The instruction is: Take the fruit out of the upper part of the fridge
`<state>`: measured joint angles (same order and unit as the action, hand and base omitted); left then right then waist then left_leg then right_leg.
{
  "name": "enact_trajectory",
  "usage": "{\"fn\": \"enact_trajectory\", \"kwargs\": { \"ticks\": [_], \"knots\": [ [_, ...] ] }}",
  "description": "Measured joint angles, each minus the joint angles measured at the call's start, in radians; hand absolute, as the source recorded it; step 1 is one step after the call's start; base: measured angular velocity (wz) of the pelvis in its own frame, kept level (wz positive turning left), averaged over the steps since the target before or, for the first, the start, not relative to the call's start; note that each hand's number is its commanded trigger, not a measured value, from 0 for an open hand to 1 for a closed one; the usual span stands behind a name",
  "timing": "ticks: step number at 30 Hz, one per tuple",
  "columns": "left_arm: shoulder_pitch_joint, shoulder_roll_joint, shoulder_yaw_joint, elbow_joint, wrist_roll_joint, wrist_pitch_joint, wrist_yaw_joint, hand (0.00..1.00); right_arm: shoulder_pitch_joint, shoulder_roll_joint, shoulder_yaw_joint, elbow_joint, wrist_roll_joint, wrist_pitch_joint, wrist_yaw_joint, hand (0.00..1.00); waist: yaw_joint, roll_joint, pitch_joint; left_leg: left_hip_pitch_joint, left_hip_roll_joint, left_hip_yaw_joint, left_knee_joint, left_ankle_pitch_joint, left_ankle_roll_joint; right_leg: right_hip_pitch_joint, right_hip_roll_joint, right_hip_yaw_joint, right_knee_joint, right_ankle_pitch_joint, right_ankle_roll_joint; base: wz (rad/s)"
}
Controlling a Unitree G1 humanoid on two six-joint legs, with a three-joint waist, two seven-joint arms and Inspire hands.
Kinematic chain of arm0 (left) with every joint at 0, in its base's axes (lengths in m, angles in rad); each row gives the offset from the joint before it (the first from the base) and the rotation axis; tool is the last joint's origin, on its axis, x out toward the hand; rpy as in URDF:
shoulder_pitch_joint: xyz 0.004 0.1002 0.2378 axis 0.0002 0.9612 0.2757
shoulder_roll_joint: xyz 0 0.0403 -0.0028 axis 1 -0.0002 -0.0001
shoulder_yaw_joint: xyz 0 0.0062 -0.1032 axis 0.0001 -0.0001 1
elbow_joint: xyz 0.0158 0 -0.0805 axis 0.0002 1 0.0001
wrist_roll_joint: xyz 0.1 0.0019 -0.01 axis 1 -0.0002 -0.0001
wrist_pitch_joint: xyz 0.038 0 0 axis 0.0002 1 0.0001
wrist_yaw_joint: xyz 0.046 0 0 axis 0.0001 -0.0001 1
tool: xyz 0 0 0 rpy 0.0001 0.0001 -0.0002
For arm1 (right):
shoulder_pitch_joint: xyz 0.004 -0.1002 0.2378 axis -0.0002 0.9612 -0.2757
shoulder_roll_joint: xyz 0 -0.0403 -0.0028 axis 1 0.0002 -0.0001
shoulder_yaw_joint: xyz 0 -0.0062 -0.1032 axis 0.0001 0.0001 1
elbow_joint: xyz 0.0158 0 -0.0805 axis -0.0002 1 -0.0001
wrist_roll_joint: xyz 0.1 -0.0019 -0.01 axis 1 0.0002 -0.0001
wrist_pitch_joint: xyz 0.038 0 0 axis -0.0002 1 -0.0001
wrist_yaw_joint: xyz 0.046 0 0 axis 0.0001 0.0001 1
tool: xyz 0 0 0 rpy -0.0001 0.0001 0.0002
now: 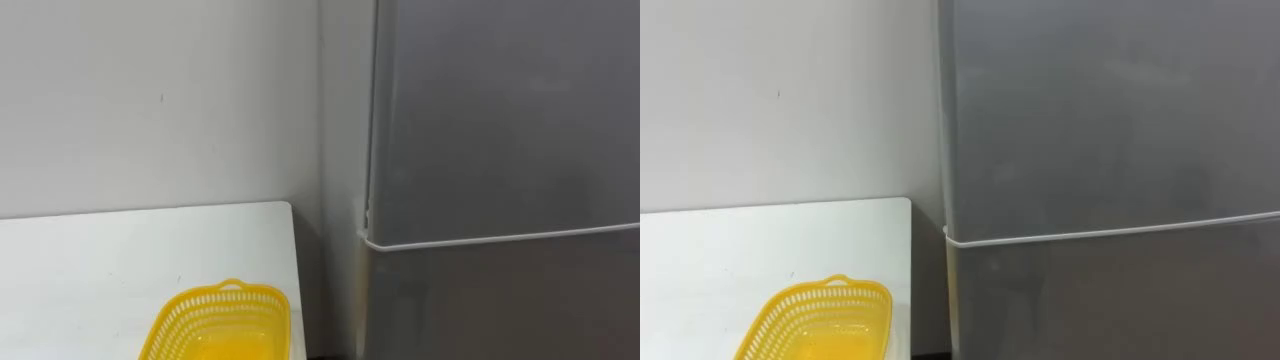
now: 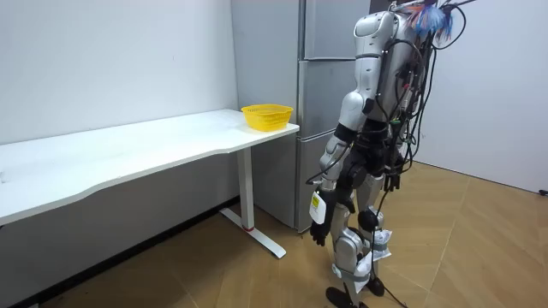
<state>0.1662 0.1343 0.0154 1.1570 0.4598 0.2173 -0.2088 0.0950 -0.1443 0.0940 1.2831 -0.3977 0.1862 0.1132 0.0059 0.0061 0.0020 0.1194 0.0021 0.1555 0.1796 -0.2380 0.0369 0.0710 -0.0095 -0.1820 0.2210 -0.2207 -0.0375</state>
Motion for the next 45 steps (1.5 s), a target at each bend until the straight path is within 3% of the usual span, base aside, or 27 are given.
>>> {"fn": "enact_trajectory", "kwargs": {
  "ticks": [11, 29, 33, 39, 45],
  "knots": [
    [-0.010, 0.000, 0.000, 0.002, 0.000, -0.013, 0.010, 0.00, 0.001, -0.001, 0.001, 0.000, 0.001, -0.022, -0.001, 0.00, 0.000, 0.012, 0.0007, 0.002, 0.000, 0.003, 0.000, 0.000, 0.000, 0.000, 0.001, 0.008, 0.000, 0.000, 0.000, 0.00],
    [0.001, -0.001, 0.022, 0.002, -0.002, -0.020, 0.034, 0.00, 0.003, -0.002, -0.009, 0.025, 0.002, -0.021, 0.007, 0.00, -0.001, 0.010, 0.0001, 0.012, 0.000, 0.002, 0.003, 0.000, 0.000, 0.014, 0.000, 0.004, -0.005, 0.000, 0.001, 0.00],
    [0.001, -0.001, 0.032, 0.002, -0.090, -0.013, 0.053, 0.00, 0.002, 0.000, -0.013, 0.043, 0.002, -0.009, 0.007, 0.00, -0.001, 0.009, -0.0007, 0.013, 0.000, -0.003, 0.002, 0.000, 0.000, 0.017, 0.000, 0.000, -0.008, 0.000, 0.001, 0.03],
    [0.028, -0.004, 0.103, 0.004, -0.277, -0.012, 0.111, 0.00, 0.002, 0.000, -0.033, 0.044, 0.003, 0.001, 0.007, 0.00, 0.003, 0.006, -0.0014, 0.015, -0.001, -0.002, 0.003, 0.000, 0.000, 0.018, 0.000, 0.000, -0.006, -0.001, 0.001, 0.00],
    [0.047, -0.003, 0.157, 0.021, -0.505, -0.006, 0.239, 0.00, -0.004, 0.000, -0.059, 0.044, 0.008, -0.001, -0.013, 0.00, 0.006, 0.003, 0.0016, 0.014, -0.002, -0.019, 0.005, -0.005, 0.001, 0.022, -0.004, -0.016, 0.000, -0.004, 0.002, 0.07]
  ]
}}
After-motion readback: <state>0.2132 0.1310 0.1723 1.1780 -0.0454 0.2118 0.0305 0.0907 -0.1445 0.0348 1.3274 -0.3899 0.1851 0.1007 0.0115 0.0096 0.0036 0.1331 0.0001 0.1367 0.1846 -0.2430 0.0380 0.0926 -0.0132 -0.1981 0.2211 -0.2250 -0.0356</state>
